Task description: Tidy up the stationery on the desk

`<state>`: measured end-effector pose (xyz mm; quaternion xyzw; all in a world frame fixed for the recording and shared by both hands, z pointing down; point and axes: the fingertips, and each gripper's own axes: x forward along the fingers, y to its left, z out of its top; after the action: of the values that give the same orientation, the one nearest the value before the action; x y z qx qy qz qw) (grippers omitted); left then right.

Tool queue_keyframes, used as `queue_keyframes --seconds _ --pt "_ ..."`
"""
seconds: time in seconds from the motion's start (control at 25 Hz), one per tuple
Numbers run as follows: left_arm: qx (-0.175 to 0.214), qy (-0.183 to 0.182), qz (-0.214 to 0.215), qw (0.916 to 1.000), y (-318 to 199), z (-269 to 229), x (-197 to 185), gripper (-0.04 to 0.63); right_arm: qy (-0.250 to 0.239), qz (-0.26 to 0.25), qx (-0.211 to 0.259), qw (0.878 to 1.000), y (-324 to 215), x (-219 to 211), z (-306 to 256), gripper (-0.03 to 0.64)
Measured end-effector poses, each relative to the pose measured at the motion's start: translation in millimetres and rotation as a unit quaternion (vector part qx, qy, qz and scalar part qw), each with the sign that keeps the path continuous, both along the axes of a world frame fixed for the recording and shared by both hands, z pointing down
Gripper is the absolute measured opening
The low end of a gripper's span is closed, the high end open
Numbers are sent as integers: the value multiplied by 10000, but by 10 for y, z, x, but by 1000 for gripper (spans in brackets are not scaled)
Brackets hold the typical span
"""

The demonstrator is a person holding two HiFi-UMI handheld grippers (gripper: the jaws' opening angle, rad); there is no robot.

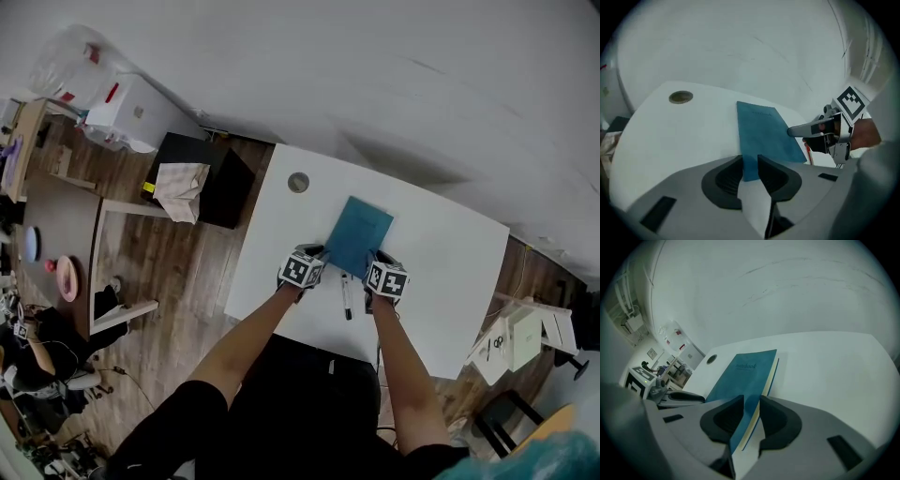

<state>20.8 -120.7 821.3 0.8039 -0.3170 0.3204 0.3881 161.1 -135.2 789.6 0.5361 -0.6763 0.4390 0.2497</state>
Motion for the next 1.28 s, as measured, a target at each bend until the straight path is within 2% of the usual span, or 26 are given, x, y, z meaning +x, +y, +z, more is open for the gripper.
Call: queue_keyframes --seconds 0.16,0.4,0.6,1.28 --pt "88 -28 -324 9994 27 0 -357 106 -82 -126 -27 9999 -22 -354 -23 107" --pt "107 -84 -568 9983 105 1 -790 106 -50 -415 4 9991 -22 -802 -37 107" --pt "99 -93 -692 9975 215 -14 -1036 106 88 -632 -56 9979 64 -1058 -2 107" --pt "185 -50 -1051 9943 405 6 -1815 106 119 -974 -146 9951 185 -1836 112 106"
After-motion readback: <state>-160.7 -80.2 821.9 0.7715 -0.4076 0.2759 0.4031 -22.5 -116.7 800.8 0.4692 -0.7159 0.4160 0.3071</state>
